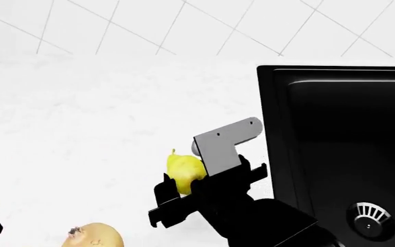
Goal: There is a mixed pile of frozen fruits and vegetables on the counter. Locate all the frozen vegetables and place the items in a bowl on the counter. Take all the frozen fruits and defrost them in a running sink.
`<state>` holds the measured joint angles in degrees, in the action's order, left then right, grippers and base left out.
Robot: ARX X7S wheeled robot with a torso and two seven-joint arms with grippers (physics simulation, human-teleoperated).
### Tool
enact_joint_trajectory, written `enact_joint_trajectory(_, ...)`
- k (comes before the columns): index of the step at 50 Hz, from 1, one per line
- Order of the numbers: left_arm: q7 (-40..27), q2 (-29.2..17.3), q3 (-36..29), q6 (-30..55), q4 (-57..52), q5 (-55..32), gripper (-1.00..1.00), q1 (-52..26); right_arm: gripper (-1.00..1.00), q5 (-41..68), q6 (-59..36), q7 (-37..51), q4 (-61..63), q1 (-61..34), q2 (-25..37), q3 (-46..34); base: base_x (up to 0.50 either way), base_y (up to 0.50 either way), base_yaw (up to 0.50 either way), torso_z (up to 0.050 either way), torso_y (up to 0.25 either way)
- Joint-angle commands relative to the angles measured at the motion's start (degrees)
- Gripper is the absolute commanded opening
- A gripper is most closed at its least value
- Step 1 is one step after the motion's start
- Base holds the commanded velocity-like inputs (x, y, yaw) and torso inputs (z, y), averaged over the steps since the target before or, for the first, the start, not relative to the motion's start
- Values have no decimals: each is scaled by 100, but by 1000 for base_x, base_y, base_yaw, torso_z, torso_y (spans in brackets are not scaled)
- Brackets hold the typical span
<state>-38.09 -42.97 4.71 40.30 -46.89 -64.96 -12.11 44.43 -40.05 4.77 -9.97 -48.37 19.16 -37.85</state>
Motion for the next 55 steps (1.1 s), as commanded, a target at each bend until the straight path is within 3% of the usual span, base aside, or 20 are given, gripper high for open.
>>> enact_joint_trajectory(1,30,-29,-15,-18,-39,-5,100,56,-100,141,-209,299,882,91,246,144,0,0,0,0,0)
enact_joint_trajectory(7,88,-39,-13,-44,-92,-108,100,99,-100,496,-476,657,1722,174,575,439,0,0,0,0,0)
enact_joint_trajectory(9,235,-173,224,-156,-227,-231,100,390,-100,619,-578,779,1979,203,684,528,0,0,0,0,0)
enact_joint_trajectory(13,1027,-570,1355,-564,-633,-767,100,1692,-100,839,-784,1056,2546,280,990,715,0,0,0,0,0)
enact_joint_trajectory(14,537,-189,496,-203,-329,-891,100,832,-100,914,-848,1128,2668,264,1053,779,0,0,0,0,0)
enact_joint_trajectory(15,532,-191,389,-182,-356,-956,100,421,-100,960,-881,1165,2725,254,1082,815,0,0,0,0,0)
enact_joint_trajectory(20,762,-350,756,-374,-876,-1467,100,1049,-100,1093,-947,1312,2964,209,1135,934,0,0,0,0,0)
enact_joint_trajectory(26,671,7,69,-136,-812,-1307,100,593,-100,1092,-780,1360,3179,542,1174,940,0,0,0,0,0)
enact_joint_trajectory(39,707,349,-745,236,-984,-1147,100,487,-100,933,-97,1460,3472,1487,1403,1201,0,0,0,0,0)
enact_joint_trajectory(43,772,335,-792,205,-1108,-1229,100,688,-100,824,-117,1527,3508,1442,1416,1154,0,0,0,0,0)
enact_joint_trajectory(48,927,469,-1033,323,-1104,-548,100,918,-100,791,-291,1666,3695,1250,1453,1100,0,0,0,0,0)
enact_joint_trajectory(55,1076,556,-1232,298,-1125,-329,100,1063,-100,633,-262,1674,3695,1301,1431,962,0,0,0,0,0)
